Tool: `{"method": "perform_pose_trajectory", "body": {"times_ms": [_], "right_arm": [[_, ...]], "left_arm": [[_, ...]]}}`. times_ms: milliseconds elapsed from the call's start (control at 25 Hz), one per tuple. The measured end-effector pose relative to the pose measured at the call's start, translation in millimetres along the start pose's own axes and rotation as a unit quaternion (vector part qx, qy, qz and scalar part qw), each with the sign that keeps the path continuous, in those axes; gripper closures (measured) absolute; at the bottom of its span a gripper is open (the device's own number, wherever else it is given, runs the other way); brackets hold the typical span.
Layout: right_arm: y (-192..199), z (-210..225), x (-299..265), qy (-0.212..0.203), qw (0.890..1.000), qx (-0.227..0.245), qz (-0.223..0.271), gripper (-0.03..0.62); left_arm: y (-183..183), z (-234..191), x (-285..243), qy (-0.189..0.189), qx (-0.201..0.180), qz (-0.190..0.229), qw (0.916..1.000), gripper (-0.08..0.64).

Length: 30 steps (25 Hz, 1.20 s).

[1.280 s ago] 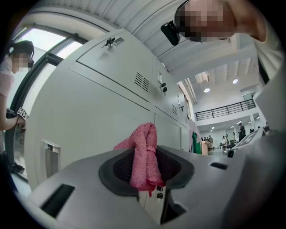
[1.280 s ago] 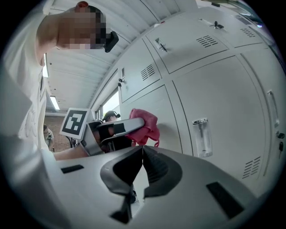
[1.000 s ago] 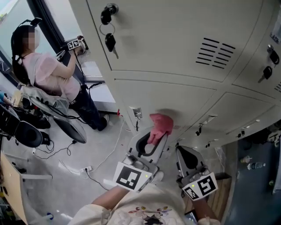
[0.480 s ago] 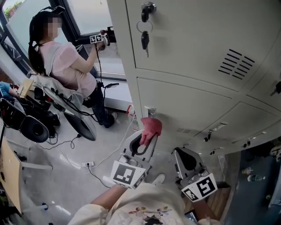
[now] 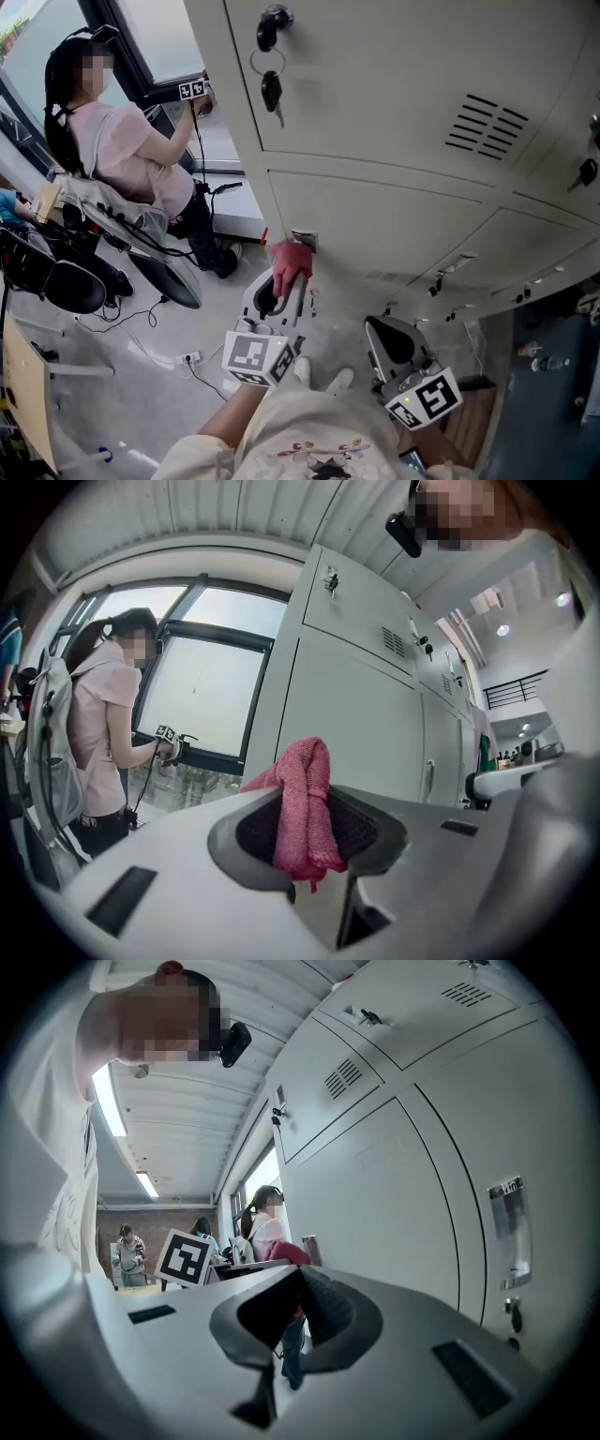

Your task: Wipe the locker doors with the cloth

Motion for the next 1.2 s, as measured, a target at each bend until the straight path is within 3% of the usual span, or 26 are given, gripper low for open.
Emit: {"method": "perform_pose_trajectory", "body": {"times_ms": [1200], "right_arm": [[-7.9,14.8,29.8,0.066,0.998,0.007,0.009,0.586]], "left_arm": [[0.5,17.9,-40.6,0.032,-0.026,0.000,0.9992,0.449]]}}
Point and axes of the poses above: the fingertips, and each gripper's own axes: x backward along the fingers, z to its right, y out of its underside, the point moved 10 cm from there along x, backward along the fingers, and after that the axes turned 8 degrees about y, right-handed, at the moved point
